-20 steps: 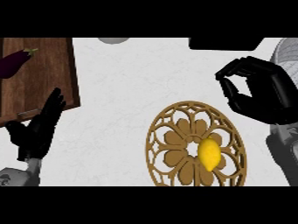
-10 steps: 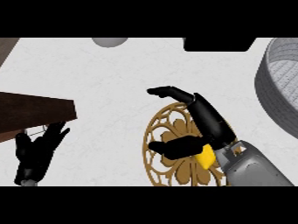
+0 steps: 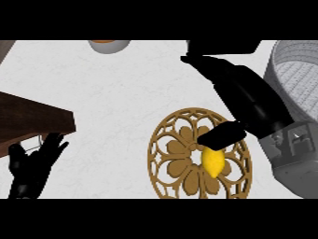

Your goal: Pick the lemon from the placemat and place it in the basket

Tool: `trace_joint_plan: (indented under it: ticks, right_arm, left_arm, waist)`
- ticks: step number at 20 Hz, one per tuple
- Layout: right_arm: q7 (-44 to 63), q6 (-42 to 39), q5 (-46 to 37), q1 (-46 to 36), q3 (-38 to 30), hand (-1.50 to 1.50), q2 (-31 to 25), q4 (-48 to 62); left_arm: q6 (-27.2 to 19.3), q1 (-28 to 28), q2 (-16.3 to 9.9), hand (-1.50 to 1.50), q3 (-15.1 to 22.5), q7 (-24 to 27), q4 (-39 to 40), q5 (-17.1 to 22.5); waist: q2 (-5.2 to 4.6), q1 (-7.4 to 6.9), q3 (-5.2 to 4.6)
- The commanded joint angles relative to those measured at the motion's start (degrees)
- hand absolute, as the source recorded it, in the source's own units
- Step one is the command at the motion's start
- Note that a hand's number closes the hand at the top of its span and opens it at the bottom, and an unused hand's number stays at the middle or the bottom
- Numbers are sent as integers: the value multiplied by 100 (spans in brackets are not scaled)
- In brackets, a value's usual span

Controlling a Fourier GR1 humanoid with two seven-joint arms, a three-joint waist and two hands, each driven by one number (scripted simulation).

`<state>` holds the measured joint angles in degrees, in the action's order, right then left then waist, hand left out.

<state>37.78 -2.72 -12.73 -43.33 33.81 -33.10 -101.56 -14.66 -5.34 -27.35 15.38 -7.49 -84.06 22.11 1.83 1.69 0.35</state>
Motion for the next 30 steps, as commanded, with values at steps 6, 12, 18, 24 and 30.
trace_joint_plan:
  ticks: [6, 12, 18, 24, 30]
  right_arm:
    - [1954, -2697, 2035, -1187, -415, -150, -890, -525]
    - [2622, -3381, 3399, -1508, -522, -150, -1536, -591]
    - [2856, -3290, 4291, -1724, -483, -150, -2150, -806]
    - [2795, -2723, 4160, -1558, -339, -150, -2114, -855]
    - [2581, -2231, 3425, -948, -36, -150, -1692, -1130]
  left_arm:
    - [-92, -298, 199, 0, 220, -212, 367, -84]
    - [-59, -327, 131, 0, 217, -332, 240, -114]
    - [-22, -497, 163, 0, 137, -117, 305, -159]
    - [223, -233, 49, 0, -7, -391, 414, -50]
    - [157, -140, 141, 0, 12, -530, 222, -160]
  waist:
    - [-104, 43, -72]
    - [-103, 39, -61]
    - [-112, -25, -57]
    - [-160, -98, -47]
    - [-175, -155, -38]
